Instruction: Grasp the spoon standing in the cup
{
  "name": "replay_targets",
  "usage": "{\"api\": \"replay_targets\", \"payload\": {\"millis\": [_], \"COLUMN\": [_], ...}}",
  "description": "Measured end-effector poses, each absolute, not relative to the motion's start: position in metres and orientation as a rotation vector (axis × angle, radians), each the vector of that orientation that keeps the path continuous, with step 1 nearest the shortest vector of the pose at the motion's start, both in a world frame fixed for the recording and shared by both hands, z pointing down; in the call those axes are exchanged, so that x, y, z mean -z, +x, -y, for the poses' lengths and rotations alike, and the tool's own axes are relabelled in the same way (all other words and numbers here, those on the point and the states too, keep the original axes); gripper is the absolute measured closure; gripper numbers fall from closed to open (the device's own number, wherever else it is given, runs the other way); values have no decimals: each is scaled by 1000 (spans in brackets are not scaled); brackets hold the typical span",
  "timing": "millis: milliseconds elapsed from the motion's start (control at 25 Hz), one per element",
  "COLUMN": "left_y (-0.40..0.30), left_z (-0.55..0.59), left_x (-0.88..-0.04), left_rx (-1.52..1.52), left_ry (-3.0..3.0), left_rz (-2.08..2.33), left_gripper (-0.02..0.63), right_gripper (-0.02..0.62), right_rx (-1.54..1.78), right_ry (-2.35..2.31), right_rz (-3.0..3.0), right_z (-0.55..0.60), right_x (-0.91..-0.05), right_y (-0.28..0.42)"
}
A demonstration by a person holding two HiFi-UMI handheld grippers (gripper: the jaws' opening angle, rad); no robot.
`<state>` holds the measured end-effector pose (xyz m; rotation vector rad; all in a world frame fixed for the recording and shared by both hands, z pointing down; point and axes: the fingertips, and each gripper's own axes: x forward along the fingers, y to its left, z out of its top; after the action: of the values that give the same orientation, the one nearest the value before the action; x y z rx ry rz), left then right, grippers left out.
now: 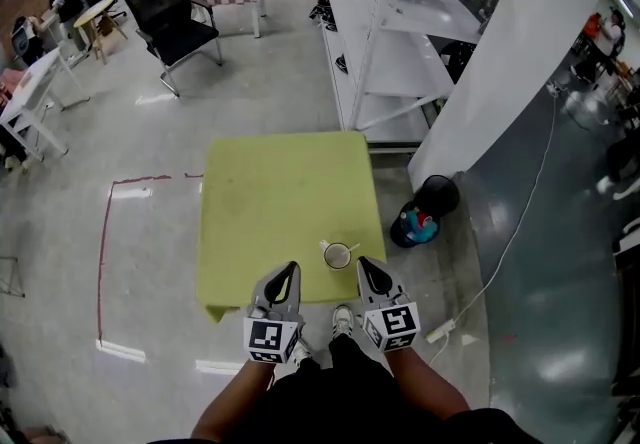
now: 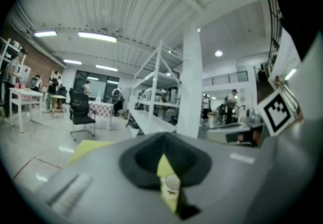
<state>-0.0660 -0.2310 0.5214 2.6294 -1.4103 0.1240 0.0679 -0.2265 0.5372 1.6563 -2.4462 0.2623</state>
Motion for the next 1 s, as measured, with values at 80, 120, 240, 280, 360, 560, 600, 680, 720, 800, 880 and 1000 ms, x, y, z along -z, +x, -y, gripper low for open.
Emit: {"api": "replay_targets", "payload": {"millis": [80,120,240,280,360,560,600,680,720,800,880,1000], "left_y": [-58,-54,-45,-42,-38,-29,-28,-28,-28,-28,-28,-30], "left_z": [238,241,248,249,251,251,250,249,250,251,252,253], "left_x": [-529,-534,-552,-559,-574,-599,-603,-608,-611,-617,-623,-631], "left_rx": [-137,-144,-173,-186,-212,-283,-299,-321,-328,-344,-357,-378], "left_ry": [2616,2612,2597,2589,2571,2542,2539,2532,2528,2518,2504,2491], "left_rz": [1406,1401,1384,1379,1365,1324,1318,1310,1308,1307,1307,1308], "left_gripper": [600,600,600,600,600,600,600,600,600,600,600,600], "right_gripper": [589,589,589,589,589,589,589,588,586,581,529,491], "right_rx": [-279,-291,-316,-331,-371,-442,-464,-519,-545,-589,-633,-691], "right_ry": [1656,1651,1618,1615,1630,1674,1678,1676,1675,1677,1677,1669], "right_rz": [2440,2438,2436,2440,2450,2419,2406,2394,2387,2366,2349,2335], "right_z": [232,234,237,239,242,248,249,250,253,259,264,272], "right_x": [-549,-555,-572,-578,-589,-613,-620,-633,-640,-655,-668,-685], "right_y": [78,82,86,87,90,98,99,100,101,105,107,109]}}
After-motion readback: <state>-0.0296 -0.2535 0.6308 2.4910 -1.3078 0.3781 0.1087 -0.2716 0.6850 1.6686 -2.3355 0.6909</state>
